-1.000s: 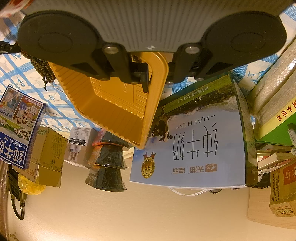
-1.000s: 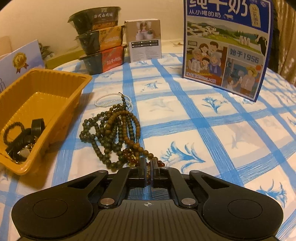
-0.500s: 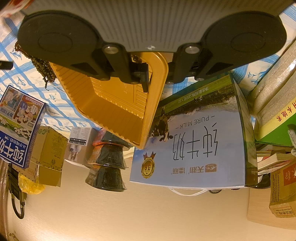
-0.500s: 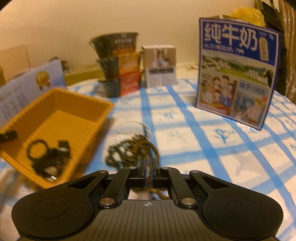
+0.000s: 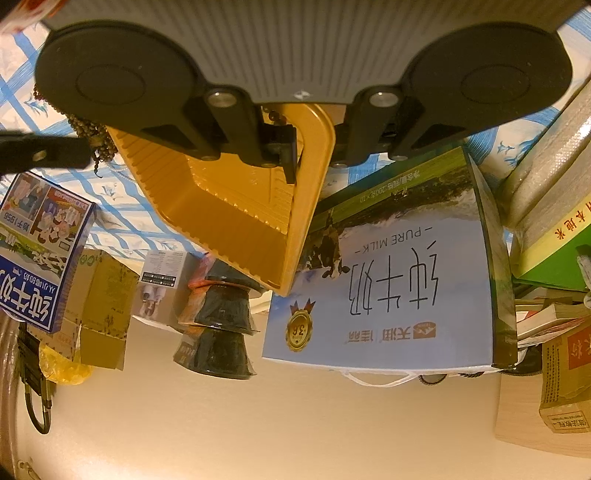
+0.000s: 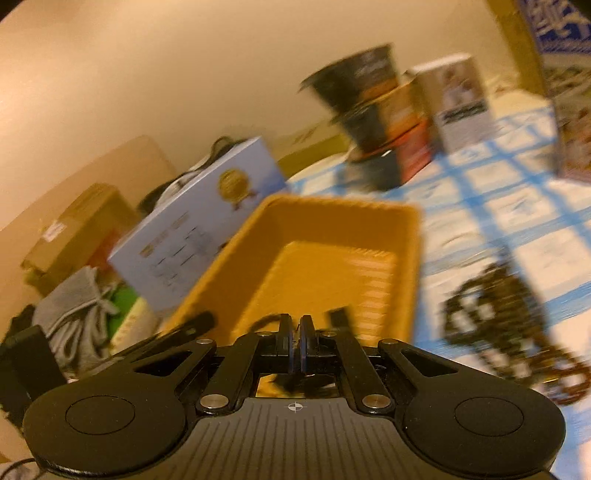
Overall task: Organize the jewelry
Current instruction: 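Lift the strand into the orange tray and open the right gripper, then move the right gripper back and pinch a brown bead strand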
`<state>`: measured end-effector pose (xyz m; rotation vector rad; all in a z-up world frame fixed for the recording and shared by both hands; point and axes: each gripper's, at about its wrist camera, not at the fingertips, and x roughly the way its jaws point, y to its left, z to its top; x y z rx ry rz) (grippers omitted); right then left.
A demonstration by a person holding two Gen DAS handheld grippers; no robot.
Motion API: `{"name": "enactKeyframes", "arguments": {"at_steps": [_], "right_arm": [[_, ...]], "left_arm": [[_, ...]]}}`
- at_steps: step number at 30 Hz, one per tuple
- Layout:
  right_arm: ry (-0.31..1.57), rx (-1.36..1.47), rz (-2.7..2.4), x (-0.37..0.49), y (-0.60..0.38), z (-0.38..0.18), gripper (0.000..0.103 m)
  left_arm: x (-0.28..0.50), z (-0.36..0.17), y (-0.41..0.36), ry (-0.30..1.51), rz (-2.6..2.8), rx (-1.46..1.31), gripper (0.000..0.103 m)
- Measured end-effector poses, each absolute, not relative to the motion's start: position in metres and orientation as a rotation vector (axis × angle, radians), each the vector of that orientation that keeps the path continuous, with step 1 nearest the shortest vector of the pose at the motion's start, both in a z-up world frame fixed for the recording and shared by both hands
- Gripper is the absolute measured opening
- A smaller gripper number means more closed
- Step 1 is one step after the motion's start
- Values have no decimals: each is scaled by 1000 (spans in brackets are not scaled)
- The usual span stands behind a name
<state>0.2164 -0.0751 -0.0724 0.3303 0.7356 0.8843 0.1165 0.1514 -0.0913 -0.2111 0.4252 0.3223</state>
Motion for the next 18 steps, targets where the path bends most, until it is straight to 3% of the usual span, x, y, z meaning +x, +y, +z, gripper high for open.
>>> {"name": "enactKeyframes", "arguments": {"at_steps": [14,16,18], "right_arm": [[833,410,936,220,-28,-99,5],[827,415,934,220,-31,-98,7],[816,424,934,221,-36,-96,20]], "left_arm": [[117,-90,152,426,321,-218,6],[117,-90,152,425,320,-218,6],[117,-90,151,425,322,-217,6]]}}
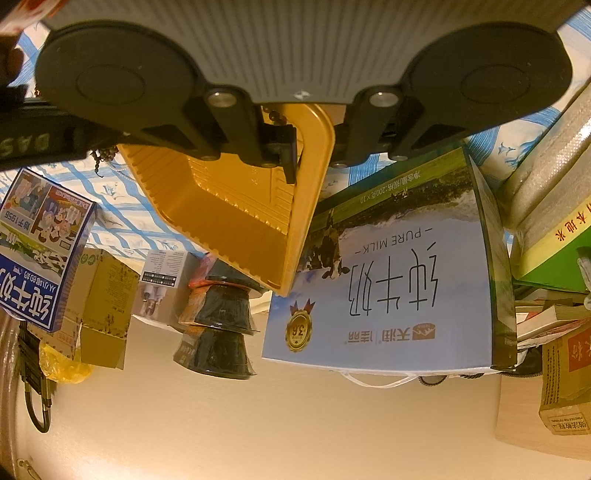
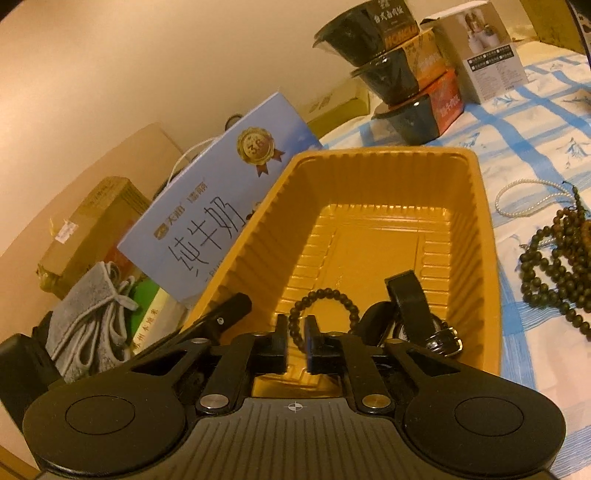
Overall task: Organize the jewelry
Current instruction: 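Move the right gripper back and pinch a brown bead strand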
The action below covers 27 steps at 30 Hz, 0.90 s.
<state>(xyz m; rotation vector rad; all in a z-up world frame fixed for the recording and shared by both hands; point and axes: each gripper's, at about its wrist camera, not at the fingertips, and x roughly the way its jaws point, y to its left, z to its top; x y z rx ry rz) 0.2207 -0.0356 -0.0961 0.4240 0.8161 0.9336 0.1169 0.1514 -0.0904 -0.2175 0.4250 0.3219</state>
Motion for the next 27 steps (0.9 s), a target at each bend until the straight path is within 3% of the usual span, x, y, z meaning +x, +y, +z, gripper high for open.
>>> {"name": "enactKeyframes", "arguments": {"at_steps": [3,27], "right_arm": [[789,460,915,219,-46,-92,43],[766,244,547,202,-185,-111,43]], "left_arm": [[116,-91,152,425,324,-219,6],[115,-93,153,430,331,-222,6]]}}
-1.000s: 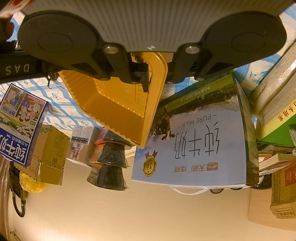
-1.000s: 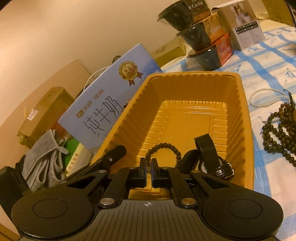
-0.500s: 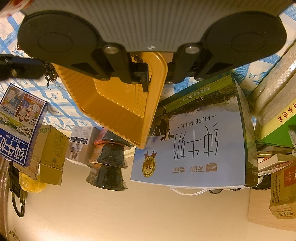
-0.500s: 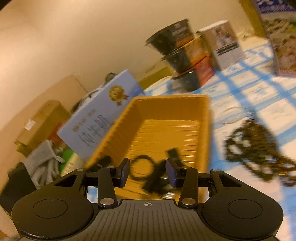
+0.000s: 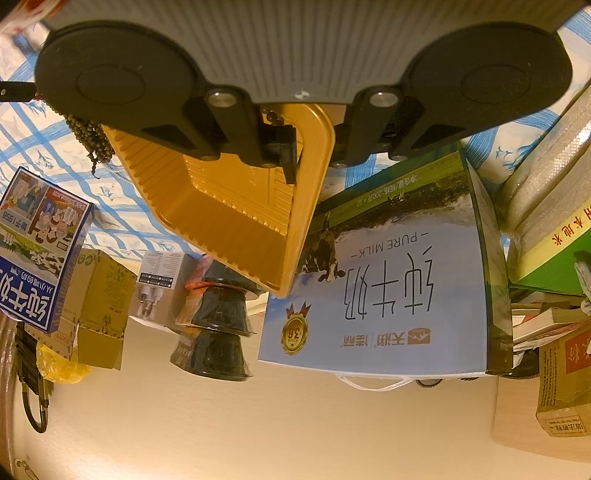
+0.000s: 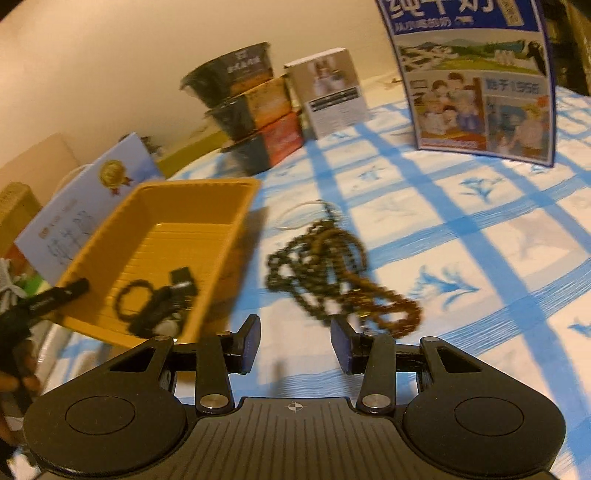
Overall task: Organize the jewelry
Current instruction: 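Move the right gripper back and pinch a brown bead strand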
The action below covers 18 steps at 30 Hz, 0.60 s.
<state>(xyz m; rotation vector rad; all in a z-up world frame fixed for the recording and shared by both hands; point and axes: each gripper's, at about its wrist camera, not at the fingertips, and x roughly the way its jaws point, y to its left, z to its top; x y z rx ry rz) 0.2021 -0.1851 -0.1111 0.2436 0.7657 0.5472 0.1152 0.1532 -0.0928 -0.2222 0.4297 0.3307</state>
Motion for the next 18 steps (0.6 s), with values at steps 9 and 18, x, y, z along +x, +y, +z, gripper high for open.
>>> {"name": "enactKeyframes", "arguments": {"at_steps": [9,18], "right_arm": [[724,-24,508,218,-185,-124,40],[694,-279,577,233,-166,-138,26]], "left_arm": [[115,-93,153,430,333,-217,6],[115,-93,153,430,333,-217,6]]}}
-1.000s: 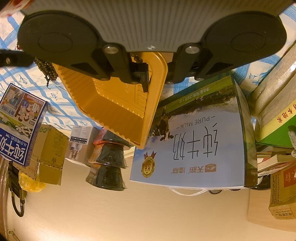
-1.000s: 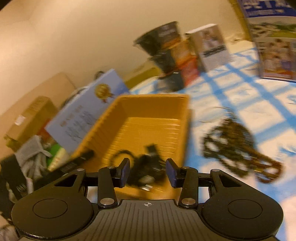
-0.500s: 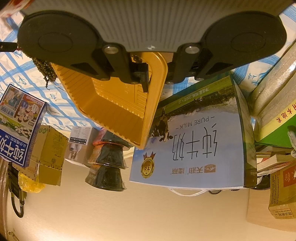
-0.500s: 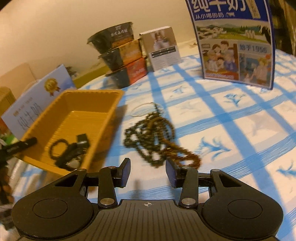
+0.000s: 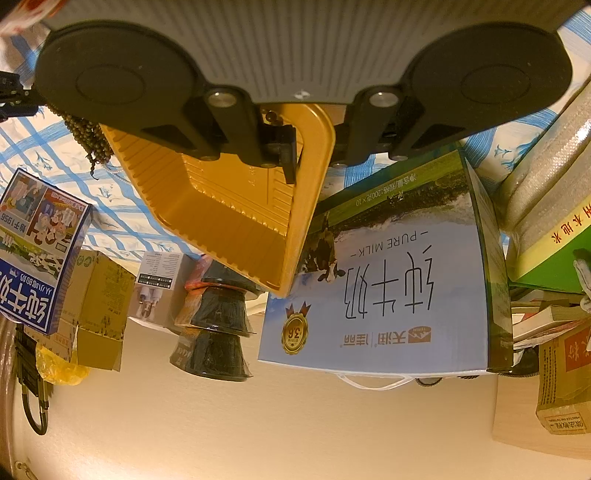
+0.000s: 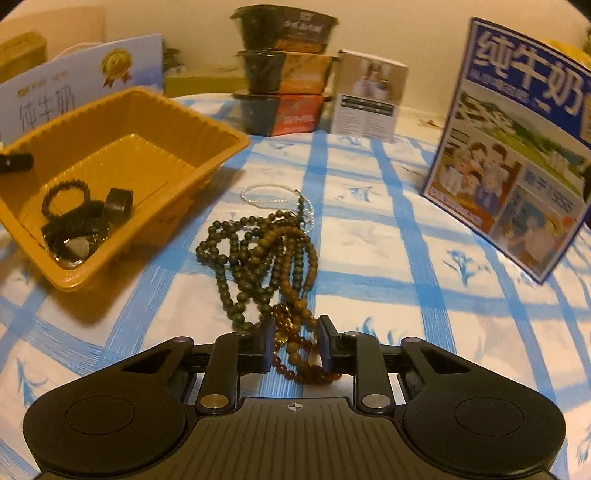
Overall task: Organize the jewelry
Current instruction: 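Move the right gripper back and pinch a brown bead strand, then lift the brown strand over the orange tray and open the right gripper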
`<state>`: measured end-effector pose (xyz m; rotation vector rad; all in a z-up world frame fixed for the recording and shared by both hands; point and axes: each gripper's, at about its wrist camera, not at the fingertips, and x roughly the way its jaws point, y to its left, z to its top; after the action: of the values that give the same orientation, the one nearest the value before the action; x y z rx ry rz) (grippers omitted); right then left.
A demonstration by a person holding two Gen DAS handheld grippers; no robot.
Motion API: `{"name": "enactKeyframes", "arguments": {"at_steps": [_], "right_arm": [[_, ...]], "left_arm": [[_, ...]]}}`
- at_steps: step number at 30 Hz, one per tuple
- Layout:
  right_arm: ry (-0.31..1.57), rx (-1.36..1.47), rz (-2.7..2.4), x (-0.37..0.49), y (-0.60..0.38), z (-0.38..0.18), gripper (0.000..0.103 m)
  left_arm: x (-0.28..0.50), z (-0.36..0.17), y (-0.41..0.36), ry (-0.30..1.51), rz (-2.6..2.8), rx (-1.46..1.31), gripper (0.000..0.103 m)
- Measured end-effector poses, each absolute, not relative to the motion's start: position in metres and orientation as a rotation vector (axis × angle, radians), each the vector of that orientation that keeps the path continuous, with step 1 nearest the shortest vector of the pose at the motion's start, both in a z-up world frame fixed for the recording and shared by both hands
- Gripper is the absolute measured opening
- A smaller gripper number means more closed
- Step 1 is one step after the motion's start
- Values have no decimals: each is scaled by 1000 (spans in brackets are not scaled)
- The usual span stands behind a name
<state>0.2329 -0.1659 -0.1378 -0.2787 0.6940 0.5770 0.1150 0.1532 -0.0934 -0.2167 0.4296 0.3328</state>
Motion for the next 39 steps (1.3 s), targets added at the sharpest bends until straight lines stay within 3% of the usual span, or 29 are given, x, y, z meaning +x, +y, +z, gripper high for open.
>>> {"name": "enactKeyframes", "arguments": {"at_steps": [4,11,16,28,39], "right_arm": [[696,-302,590,239,-158,-140,24],[711,-301,589,245,-152,-142,5],[697,-241,563,244,-161,-136,4],[742,241,500,247,-243,-96,4],[715,318,507,243,-256,-58,4]], "left_arm": [[115,-93,154,430,333,-218,6],[115,-93,154,431,333,-215,6],[115,-93,154,431,333,-214,6],[117,-93,154,438,337,-202,7],[120,-89,150,464,336,-187,6]]}}
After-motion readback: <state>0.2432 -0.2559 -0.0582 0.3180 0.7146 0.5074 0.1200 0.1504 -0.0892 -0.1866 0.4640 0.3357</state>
